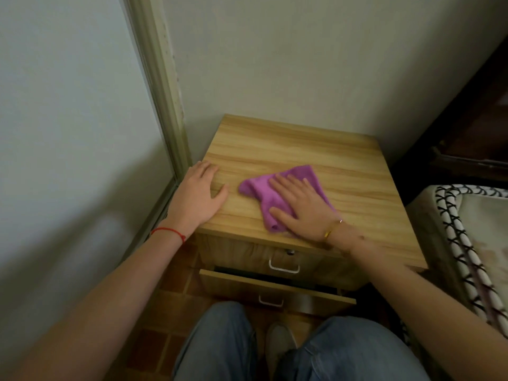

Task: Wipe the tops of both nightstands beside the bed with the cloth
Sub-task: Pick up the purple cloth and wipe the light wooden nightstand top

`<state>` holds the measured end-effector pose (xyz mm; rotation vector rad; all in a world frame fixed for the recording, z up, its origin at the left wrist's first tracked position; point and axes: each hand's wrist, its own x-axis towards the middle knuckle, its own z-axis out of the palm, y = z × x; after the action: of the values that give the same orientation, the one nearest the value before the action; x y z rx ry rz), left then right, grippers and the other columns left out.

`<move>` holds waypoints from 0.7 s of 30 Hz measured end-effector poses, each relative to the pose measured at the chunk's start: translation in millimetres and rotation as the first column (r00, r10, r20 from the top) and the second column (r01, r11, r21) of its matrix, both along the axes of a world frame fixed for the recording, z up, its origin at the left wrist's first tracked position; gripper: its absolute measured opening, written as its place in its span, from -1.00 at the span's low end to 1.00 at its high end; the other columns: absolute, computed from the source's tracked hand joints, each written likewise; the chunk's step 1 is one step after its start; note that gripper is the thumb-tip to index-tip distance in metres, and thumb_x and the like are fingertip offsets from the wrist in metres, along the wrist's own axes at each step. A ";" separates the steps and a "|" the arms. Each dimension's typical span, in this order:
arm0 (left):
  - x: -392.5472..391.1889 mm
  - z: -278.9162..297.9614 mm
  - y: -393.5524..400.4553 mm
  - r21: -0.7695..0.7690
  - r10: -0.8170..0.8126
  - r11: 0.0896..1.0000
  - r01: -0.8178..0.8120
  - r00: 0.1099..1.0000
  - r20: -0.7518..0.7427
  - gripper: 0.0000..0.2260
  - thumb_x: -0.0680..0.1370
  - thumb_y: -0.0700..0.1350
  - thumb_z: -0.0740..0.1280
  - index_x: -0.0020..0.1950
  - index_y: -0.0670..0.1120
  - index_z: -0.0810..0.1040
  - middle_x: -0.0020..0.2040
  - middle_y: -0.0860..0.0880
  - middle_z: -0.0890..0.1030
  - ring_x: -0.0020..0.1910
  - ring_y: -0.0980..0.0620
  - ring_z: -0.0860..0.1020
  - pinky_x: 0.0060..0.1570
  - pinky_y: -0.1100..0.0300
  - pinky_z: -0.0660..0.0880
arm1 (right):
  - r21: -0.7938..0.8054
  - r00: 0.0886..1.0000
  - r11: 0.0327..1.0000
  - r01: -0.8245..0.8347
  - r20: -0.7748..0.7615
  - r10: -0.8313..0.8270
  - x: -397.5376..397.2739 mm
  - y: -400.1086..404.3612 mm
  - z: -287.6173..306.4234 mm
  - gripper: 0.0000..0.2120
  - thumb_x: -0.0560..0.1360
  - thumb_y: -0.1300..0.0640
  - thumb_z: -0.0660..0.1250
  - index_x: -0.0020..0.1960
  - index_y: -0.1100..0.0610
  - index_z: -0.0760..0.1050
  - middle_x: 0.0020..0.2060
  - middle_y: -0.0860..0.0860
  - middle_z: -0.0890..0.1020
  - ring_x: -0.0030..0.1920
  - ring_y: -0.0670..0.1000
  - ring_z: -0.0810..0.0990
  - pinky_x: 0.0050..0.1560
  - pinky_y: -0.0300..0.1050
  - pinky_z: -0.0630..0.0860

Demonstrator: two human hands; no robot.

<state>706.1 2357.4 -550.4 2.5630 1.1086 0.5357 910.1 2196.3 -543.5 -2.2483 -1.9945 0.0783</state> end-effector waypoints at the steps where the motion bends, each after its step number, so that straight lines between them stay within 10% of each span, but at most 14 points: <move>1: 0.4 -0.1 -0.2 0.005 0.000 1.000 0.000 1.000 0.001 -0.46 0.59 0.13 0.20 0.51 -0.11 0.30 0.52 -0.09 0.28 0.53 -0.04 0.15 0.52 0.08 0.04 | 0.006 0.998 0.998 -0.067 -0.008 0.067 -13.9 -10.0 -0.4 -0.27 0.48 -0.40 -0.18 0.55 -0.07 -0.08 0.53 -0.09 0.00 0.52 -0.07 -0.07 0.49 -0.06 -0.22; 8: -1.0 -0.3 -1.7 0.003 0.003 1.000 -0.003 1.000 -0.018 -0.44 0.61 0.17 0.15 0.54 -0.07 0.24 0.56 -0.05 0.20 0.55 -0.02 0.09 0.48 0.14 -0.04 | -0.047 0.989 0.988 0.146 -0.023 -0.148 38.5 -15.5 5.1 -0.33 0.54 -0.32 -0.06 0.55 -0.05 -0.07 0.54 -0.06 0.01 0.53 -0.01 -0.04 0.50 -0.04 -0.18; 15: -0.5 1.6 -1.1 0.005 0.007 1.000 -0.007 1.000 -0.014 -0.45 0.60 0.15 0.18 0.53 -0.09 0.25 0.55 -0.07 0.22 0.54 -0.02 0.10 0.49 0.13 -0.02 | -0.005 0.994 0.994 -0.111 0.001 0.111 -7.5 -34.2 0.7 -0.36 0.55 -0.31 -0.04 0.54 -0.11 -0.11 0.52 -0.14 -0.04 0.51 -0.13 -0.11 0.49 -0.07 -0.22; 21: -1.5 -0.3 0.1 -0.006 0.000 1.000 0.000 1.000 -0.013 -0.44 0.61 0.17 0.15 0.54 -0.07 0.23 0.56 -0.05 0.20 0.55 -0.01 0.09 0.48 0.13 -0.01 | -0.054 0.978 0.977 0.208 0.007 -0.208 48.5 -5.8 3.7 -0.35 0.56 -0.29 -0.05 0.55 -0.03 -0.06 0.54 -0.04 0.01 0.53 -0.01 -0.04 0.50 -0.01 -0.17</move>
<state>704.6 2357.5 -550.7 2.5650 1.1128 0.5159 958.6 2190.5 -539.8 -2.4769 -1.7650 0.1110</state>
